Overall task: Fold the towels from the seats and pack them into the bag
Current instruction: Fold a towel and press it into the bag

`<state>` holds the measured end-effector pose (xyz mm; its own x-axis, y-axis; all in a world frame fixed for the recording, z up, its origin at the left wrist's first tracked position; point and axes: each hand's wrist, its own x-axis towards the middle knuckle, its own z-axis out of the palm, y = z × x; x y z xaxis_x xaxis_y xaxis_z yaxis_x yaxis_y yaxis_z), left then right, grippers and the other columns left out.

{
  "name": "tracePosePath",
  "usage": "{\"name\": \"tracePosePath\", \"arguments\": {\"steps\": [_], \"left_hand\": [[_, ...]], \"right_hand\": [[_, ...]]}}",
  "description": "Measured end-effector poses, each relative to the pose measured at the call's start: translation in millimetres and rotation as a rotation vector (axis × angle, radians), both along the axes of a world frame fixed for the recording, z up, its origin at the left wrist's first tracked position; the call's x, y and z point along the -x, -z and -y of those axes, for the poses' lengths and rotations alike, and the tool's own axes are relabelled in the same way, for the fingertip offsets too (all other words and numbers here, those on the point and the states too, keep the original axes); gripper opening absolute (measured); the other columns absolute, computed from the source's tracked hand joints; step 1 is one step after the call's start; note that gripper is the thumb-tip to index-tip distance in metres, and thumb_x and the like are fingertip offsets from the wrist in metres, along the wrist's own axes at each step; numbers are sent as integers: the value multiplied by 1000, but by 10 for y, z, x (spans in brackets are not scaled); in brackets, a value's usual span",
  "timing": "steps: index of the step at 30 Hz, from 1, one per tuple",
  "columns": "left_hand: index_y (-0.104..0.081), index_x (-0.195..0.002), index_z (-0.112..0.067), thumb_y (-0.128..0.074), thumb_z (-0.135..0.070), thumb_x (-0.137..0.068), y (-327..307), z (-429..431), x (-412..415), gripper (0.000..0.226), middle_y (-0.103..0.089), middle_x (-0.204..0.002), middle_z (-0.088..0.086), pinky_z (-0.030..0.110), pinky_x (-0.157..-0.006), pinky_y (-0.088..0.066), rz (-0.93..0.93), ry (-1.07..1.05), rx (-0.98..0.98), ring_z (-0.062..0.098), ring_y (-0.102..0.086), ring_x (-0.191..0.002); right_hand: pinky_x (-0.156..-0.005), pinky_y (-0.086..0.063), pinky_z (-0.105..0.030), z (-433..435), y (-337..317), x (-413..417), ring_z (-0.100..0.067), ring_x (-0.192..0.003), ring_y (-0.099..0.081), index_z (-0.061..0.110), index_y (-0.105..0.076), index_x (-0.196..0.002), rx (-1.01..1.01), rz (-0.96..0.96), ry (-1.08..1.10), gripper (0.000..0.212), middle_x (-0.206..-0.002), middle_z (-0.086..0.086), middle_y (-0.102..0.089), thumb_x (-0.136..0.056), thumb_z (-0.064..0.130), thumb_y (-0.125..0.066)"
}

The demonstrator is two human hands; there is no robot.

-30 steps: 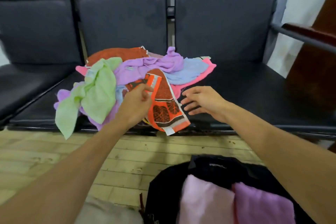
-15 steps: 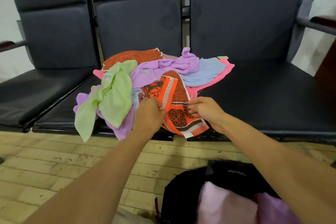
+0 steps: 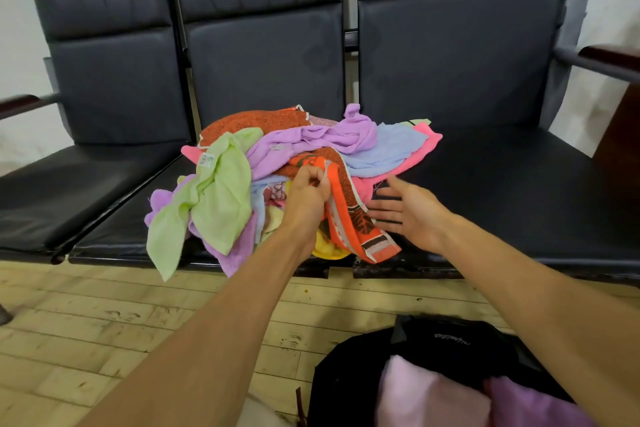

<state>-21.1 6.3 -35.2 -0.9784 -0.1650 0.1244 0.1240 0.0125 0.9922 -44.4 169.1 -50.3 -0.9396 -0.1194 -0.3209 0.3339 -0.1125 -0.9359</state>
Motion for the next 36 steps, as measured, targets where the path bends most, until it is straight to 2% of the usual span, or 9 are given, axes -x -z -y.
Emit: {"name": "tracePosePath", "arguments": {"steps": [6, 10, 12, 17, 21, 25, 30, 32, 36], "left_hand": [[-49, -80, -15, -41, 3, -97, 30, 51, -40, 26, -54, -76, 2, 26, -67, -38, -36, 225, 52, 12, -44, -69], [-49, -85, -12, -41, 6, -95, 2, -16, -99, 23, -54, -78, 1, 21, -66, -39, -51, 373, 108, 10, -45, -70], [-50, -84, -12, -43, 5, -96, 2, -43, -103, 22, -54, -73, -3, 19, -64, -38, -25, 401, 139, 6, -45, -65], [-55, -85, -13, -48, 2, -95, -8, -186, -82, 19, -69, -89, 1, 24, -81, -51, 55, 320, 140, 11, -66, -83], [-54, -84, -11, -46, 7, -92, -66, -313, -62, 20, -67, -81, 7, 17, -64, -51, 58, 215, 54, 15, -64, -73], [-54, -87, -14, -45, -1, -94, -80, -484, -62, 17, -65, -83, 5, 24, -69, -49, 122, 174, 31, 18, -64, -74], [-51, -96, -16, -41, -14, -100, -29, -785, -83, 11, -63, -106, 13, 28, -75, -51, 241, 232, -40, 21, -66, -83], [-50, -105, -16, -41, -17, -101, 5, -864, -73, 11, -62, -116, 16, 29, -75, -52, 292, 250, -77, 24, -67, -88], [-47, -119, -15, -40, -20, -101, 10, -1003, -57, 20, -62, -119, 14, 30, -76, -51, 343, 276, -155, 25, -67, -92]], "right_hand": [[-97, -49, -44, 178, -123, 116, -31, -109, -65, 6, -61, -121, 224, 79, -151, 66, -118, -16, -68, -95, 62, -38], [-88, -53, -42, 286, -308, 174, -22, -81, -68, 11, -68, -94, 143, 13, -105, 25, -82, -8, -73, -94, 35, -60], [-86, -53, -40, 269, -347, 194, -21, -78, -64, 11, -63, -94, 53, 18, -41, 10, -80, -8, -69, -95, 20, -60], [-86, -56, -43, 75, -428, 215, -25, -87, -68, 10, -64, -101, -51, -90, 194, 16, -91, -11, -69, -100, 17, -50], [-73, -49, -36, -339, -670, 232, -17, -72, -59, 20, -60, -70, -5, -354, 522, 32, -70, -1, -60, -98, 17, -45], [-73, -50, -35, -663, -509, 65, -20, -73, -60, 19, -61, -70, -166, -282, 509, 33, -72, -4, -62, -98, 15, -43], [-66, -50, -31, -1057, -562, -142, -16, -64, -56, 16, -54, -64, 263, -288, 733, 37, -56, 2, -59, -97, 8, -40], [-65, -50, -28, -1258, -609, -232, -18, -69, -56, 19, -50, -64, 497, -314, 816, 37, -66, -1, -57, -95, 8, -32], [-85, -54, -40, -1551, -718, -405, -27, -88, -63, 14, -63, -85, 774, -394, 842, 42, -91, -11, -65, -98, 16, -23]]}}
